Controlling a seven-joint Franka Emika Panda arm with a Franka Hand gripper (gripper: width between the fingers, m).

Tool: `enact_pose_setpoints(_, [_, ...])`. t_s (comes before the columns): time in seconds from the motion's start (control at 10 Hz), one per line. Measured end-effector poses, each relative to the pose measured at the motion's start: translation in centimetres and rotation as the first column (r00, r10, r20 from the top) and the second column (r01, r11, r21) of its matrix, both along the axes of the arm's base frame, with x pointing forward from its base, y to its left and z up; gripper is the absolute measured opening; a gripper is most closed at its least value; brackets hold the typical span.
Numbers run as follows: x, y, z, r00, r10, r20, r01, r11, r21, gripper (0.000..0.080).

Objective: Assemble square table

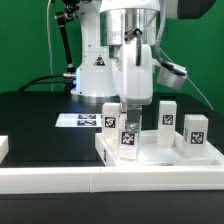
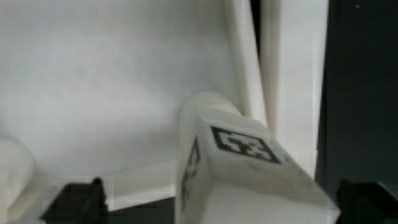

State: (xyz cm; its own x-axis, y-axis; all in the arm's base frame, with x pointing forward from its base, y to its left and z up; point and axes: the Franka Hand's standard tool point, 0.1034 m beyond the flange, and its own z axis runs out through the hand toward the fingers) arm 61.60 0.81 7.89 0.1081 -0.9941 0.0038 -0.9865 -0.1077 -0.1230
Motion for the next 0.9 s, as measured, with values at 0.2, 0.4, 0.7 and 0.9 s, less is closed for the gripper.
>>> enact_pose_setpoints(0.2, [0.00,-0.03,-0.01,0.994,0.110,0.000,-0.110,0.994,-0.014,0.0649])
enact_pose_setpoints(0.4, [0.12,-0.04,0.10,0.955,0.298,-0.001,-0.298,0.954,-0.038,0.0649])
enact_pose_setpoints(0.7, [0.30,0.35,0.20,0.853,0.521,-0.017,-0.521,0.851,-0.073,0.0649])
enact_pose_setpoints(0.9, [0.30,0.13,0.19,0.765,0.644,-0.028,-0.643,0.760,-0.089,0.0649])
